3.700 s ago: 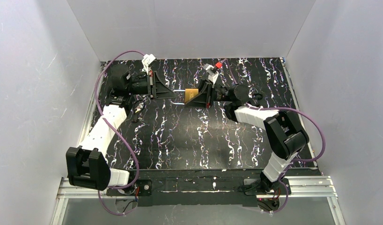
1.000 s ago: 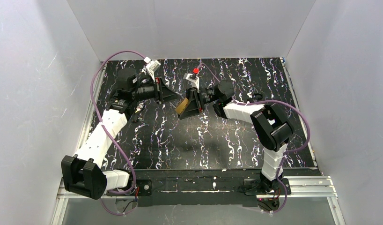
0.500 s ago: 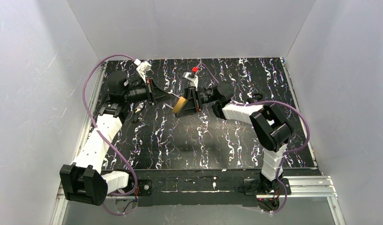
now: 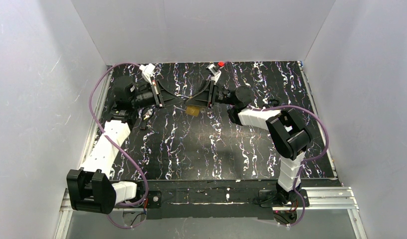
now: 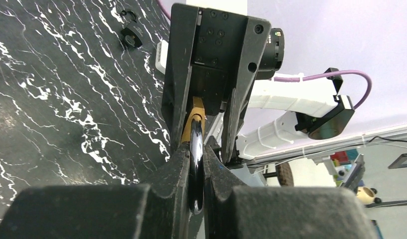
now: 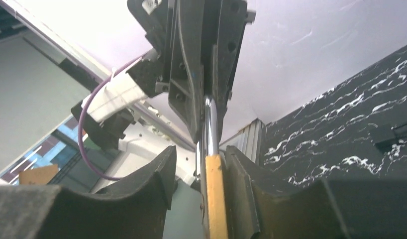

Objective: Lock with the key
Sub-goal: Lock the lock.

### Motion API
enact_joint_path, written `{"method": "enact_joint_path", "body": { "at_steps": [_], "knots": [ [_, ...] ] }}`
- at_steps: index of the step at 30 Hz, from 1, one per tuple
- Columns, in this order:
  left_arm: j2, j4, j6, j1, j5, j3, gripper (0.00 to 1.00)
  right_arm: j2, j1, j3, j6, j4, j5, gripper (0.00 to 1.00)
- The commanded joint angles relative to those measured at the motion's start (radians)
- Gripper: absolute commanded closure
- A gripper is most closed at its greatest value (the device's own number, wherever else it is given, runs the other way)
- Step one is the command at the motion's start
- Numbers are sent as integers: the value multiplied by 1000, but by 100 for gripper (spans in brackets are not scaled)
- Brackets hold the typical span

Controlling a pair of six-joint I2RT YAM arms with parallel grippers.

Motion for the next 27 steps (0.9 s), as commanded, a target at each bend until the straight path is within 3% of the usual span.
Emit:
{"method": "enact_joint_path", "body": {
  "at_steps": [1, 7, 14, 19, 23, 27],
  "knots": [
    [-8, 51, -112, 5, 1, -17, 100, -32, -8, 33, 16, 148, 170, 48],
    [10, 193, -263, 43, -40, -28, 100, -40, 4, -49, 39, 163, 254, 28],
    [2, 223, -286, 43, -24, 18, 100, 2, -7, -28, -7, 193, 251, 14],
    [-23, 222, -293, 43, 32, 63, 100, 26, -37, 61, -102, 234, 154, 13],
    [-42, 224, -326, 42, 35, 97, 100, 49, -30, 98, -44, 363, 128, 12],
    [-45, 233, -374, 42, 10, 122, 100, 28, -13, 79, -58, 372, 127, 13]
  ]
}}
